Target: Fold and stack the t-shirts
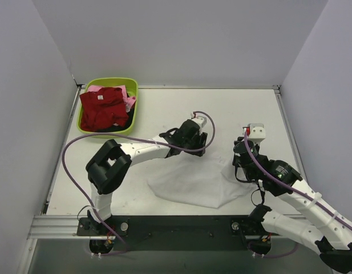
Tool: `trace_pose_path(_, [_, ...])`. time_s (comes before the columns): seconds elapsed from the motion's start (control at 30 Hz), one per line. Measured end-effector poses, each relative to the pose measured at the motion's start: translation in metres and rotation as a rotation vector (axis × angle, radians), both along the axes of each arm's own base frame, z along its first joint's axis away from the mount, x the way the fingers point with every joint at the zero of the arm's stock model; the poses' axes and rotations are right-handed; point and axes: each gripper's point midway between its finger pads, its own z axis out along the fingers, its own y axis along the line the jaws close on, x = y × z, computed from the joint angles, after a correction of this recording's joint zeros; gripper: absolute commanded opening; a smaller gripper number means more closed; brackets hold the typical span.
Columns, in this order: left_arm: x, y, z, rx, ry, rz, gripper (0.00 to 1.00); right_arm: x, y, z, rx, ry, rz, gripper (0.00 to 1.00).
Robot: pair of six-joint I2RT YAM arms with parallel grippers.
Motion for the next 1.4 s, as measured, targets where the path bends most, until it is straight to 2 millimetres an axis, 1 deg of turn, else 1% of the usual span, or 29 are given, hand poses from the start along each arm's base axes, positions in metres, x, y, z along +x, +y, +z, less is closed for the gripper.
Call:
trace_pose_path(0.1, [-0.008, -0.011, -0.013, -0.013, 0.031, -0.027, 0.61, -0.001, -0.002, -0.003, -0.004, 0.003, -0.002, 0.00])
trace_pose_path(0.23, [-0.017, -0.018, -0.040, -0.004, 0.094, -0.050, 0.60, -0.002, -0.003, -0.005, -0.004, 0.008, -0.001, 0.00])
trace_pose_path(0.33, [-0.020, -0.024, -0.049, -0.001, 0.112, -0.061, 0.59, -0.002, -0.004, -0.005, 0.000, 0.009, -0.002, 0.00])
trace_pose_path(0.37, [-0.021, -0.027, -0.047, -0.008, 0.111, -0.067, 0.58, -0.002, -0.004, -0.006, -0.002, 0.010, -0.004, 0.00])
trace_pose_path(0.5, [-0.025, -0.033, -0.045, -0.025, 0.118, -0.079, 0.47, -0.003, -0.006, -0.011, -0.008, 0.021, -0.006, 0.00])
trace_pose_path(0.6, [-0.026, -0.034, -0.045, -0.032, 0.125, -0.082, 0.44, -0.003, -0.006, -0.014, -0.011, 0.025, -0.007, 0.00])
trace_pose_path(0.7, [-0.029, -0.036, -0.045, -0.037, 0.133, -0.086, 0.30, -0.004, -0.007, -0.015, -0.013, 0.028, -0.008, 0.00])
trace_pose_path(0.73, [-0.029, -0.036, -0.044, -0.038, 0.134, -0.088, 0.19, -0.004, -0.007, -0.015, -0.012, 0.029, -0.008, 0.00])
trace_pose_path(0.8, [-0.030, -0.037, -0.044, -0.040, 0.136, -0.088, 0.08, -0.004, -0.006, -0.016, -0.011, 0.030, -0.008, 0.00])
trace_pose_path(0.83, [-0.031, -0.037, -0.044, -0.041, 0.136, -0.089, 0.00, -0.004, -0.006, -0.016, -0.011, 0.031, -0.008, 0.00])
trace_pose_path(1.03, [-0.035, -0.035, -0.041, -0.042, 0.129, -0.093, 0.00, -0.004, -0.005, -0.017, -0.002, 0.033, -0.009, 0.00])
trace_pose_path(1.13, [-0.032, -0.032, -0.035, -0.033, 0.106, -0.084, 0.00, -0.005, -0.005, -0.017, 0.003, 0.034, -0.009, 0.00])
trace_pose_path(1.23, [-0.025, -0.023, -0.023, 0.002, 0.071, -0.068, 0.00, -0.005, -0.005, -0.017, 0.006, 0.033, -0.009, 0.00])
trace_pose_path(1.3, [-0.010, -0.018, -0.002, 0.018, 0.033, -0.051, 0.00, -0.004, -0.005, -0.017, 0.005, 0.032, -0.010, 0.00])
trace_pose_path(1.33, [0.002, -0.017, 0.015, 0.014, 0.001, -0.039, 0.00, -0.003, -0.005, -0.018, -0.003, 0.037, -0.014, 0.00])
trace_pose_path(1.37, [0.012, -0.014, 0.024, 0.009, -0.017, -0.021, 0.00, -0.002, -0.005, -0.020, -0.015, 0.044, -0.018, 0.00])
trace_pose_path(1.4, [0.026, -0.009, 0.040, 0.005, -0.044, -0.003, 0.00, 0.002, -0.007, -0.021, -0.032, 0.051, -0.026, 0.00])
